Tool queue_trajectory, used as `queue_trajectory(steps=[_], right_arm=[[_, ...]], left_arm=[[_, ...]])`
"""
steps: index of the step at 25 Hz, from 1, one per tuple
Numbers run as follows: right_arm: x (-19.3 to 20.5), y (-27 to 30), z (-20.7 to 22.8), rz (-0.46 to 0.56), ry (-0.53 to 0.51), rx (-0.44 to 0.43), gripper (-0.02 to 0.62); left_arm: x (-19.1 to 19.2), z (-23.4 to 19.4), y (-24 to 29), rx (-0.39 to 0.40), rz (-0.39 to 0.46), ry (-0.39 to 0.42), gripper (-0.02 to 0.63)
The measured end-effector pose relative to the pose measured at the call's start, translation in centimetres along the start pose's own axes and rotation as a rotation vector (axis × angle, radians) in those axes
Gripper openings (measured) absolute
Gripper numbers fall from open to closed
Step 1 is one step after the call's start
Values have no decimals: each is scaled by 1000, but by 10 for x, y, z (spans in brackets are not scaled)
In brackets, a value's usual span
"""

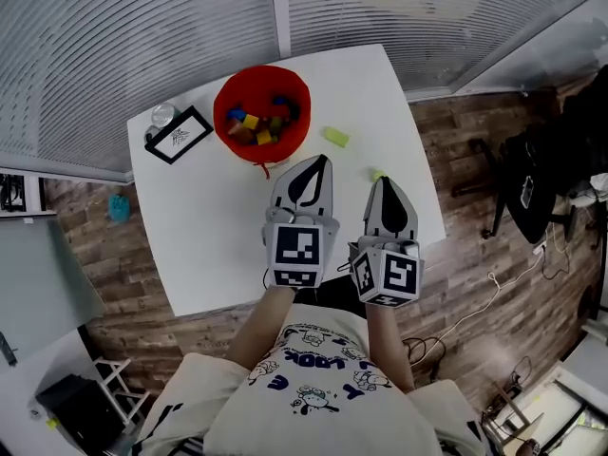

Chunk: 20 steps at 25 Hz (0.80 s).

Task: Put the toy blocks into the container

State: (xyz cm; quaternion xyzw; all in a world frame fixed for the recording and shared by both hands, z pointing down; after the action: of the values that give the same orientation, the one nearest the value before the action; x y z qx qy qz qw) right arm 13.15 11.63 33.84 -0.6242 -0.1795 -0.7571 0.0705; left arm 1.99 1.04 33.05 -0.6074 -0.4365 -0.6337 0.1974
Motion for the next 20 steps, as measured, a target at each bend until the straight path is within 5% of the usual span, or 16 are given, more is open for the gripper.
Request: queue_trajectory(steps=[20], right_arm=[[35,11,55,-114,10,71,32]], left_arm=[[27,21,30,4,-94,-11,32]])
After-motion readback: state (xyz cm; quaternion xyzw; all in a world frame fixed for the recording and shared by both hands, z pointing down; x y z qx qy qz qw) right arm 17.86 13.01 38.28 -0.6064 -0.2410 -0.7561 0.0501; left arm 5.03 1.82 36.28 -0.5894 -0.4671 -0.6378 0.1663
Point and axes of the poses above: the fingertips, and each gripper's own axes: y forward along the fingers, z to its right, x out of its underside, the point moved 8 cm from there along -y, backward along the fingers, and after that the axes turned 1 degree about y, right-handed, at the moved point
